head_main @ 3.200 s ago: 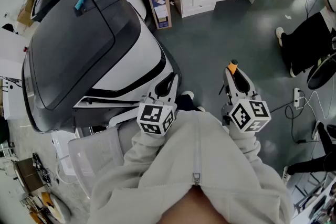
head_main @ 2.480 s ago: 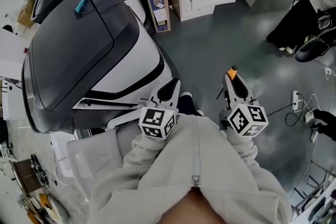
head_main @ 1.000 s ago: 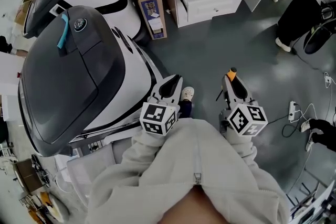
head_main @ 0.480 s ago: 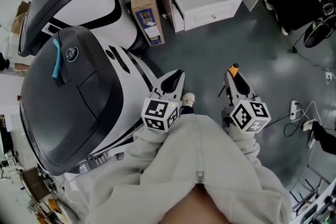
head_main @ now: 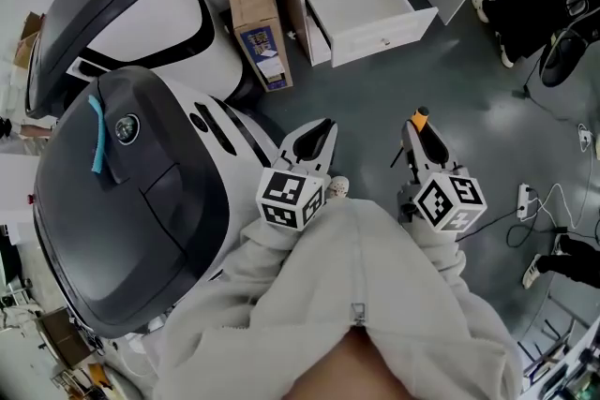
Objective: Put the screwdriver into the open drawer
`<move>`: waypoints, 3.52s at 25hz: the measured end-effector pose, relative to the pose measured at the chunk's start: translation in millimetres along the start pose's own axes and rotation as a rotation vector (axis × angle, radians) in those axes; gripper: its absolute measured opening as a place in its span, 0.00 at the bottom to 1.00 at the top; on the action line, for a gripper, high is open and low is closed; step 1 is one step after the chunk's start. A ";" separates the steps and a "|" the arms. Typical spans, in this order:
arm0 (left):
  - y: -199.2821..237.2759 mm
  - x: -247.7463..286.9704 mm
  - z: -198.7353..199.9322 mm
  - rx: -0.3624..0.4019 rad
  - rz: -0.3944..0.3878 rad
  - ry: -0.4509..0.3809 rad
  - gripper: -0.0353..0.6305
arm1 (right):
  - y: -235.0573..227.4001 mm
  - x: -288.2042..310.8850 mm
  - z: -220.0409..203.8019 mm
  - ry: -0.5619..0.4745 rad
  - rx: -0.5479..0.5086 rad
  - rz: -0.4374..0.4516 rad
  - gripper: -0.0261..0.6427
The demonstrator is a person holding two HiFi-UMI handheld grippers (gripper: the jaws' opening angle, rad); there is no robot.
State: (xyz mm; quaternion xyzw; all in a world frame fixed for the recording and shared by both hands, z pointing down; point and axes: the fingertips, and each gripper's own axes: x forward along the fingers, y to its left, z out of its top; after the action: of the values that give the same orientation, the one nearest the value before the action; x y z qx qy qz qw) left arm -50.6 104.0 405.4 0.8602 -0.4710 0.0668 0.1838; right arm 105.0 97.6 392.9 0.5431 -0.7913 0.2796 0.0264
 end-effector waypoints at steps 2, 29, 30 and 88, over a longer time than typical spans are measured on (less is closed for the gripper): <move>2.1 4.5 1.1 0.003 -0.014 0.000 0.12 | 1.3 6.0 1.0 -0.006 0.002 -0.001 0.23; 26.6 28.3 -0.1 -0.047 0.004 0.028 0.12 | -8.6 42.8 5.6 0.043 0.042 -0.003 0.23; 29.7 30.6 1.4 -0.051 0.013 0.027 0.12 | -7.9 48.3 7.9 0.050 0.037 0.007 0.23; 91.8 248.2 58.2 -0.093 0.242 0.025 0.12 | -156.1 247.0 118.1 0.148 0.136 0.187 0.23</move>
State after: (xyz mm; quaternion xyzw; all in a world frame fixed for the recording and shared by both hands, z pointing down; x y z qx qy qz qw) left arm 5.2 -158.0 446.4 0.7869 -0.5714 0.0772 0.2199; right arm 171.4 -206.3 443.3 0.4453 -0.8136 0.3732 0.0217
